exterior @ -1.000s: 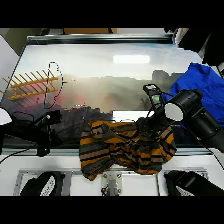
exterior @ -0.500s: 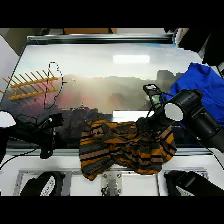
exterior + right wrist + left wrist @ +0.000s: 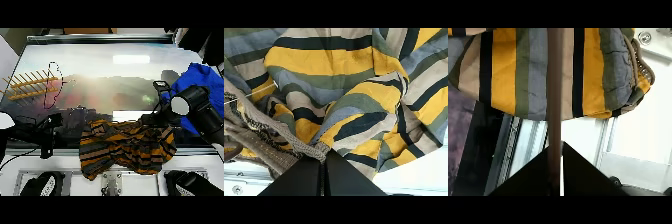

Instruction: Fold the clothes and pants, and hang the long-sleeved shirts on hangers.

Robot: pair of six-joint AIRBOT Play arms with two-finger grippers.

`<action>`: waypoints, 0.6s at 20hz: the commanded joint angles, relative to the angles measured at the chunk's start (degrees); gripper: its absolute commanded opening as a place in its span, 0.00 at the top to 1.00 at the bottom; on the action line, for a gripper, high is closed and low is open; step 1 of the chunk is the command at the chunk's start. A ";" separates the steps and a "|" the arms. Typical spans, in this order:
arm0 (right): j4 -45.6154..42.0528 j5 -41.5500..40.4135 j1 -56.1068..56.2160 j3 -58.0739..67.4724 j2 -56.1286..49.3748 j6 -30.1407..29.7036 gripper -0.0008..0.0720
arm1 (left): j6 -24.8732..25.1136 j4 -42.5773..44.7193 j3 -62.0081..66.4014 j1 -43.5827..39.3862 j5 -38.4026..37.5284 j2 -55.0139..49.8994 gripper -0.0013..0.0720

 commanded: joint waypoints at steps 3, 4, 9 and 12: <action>0.33 0.02 -0.74 0.02 0.04 0.20 0.97 | 0.09 -0.63 -0.02 -0.04 1.16 -3.41 0.97; 0.48 0.04 -0.74 0.02 0.04 0.20 0.97 | 0.09 -0.72 -0.02 -0.09 1.51 -4.02 0.97; 0.50 0.04 -0.72 0.04 0.07 0.17 0.97 | 0.11 -1.53 -0.02 -7.45 3.89 -8.72 0.97; 0.48 0.15 -0.70 0.04 0.39 0.15 0.97 | 0.07 -1.73 0.00 -10.08 6.62 -12.35 0.97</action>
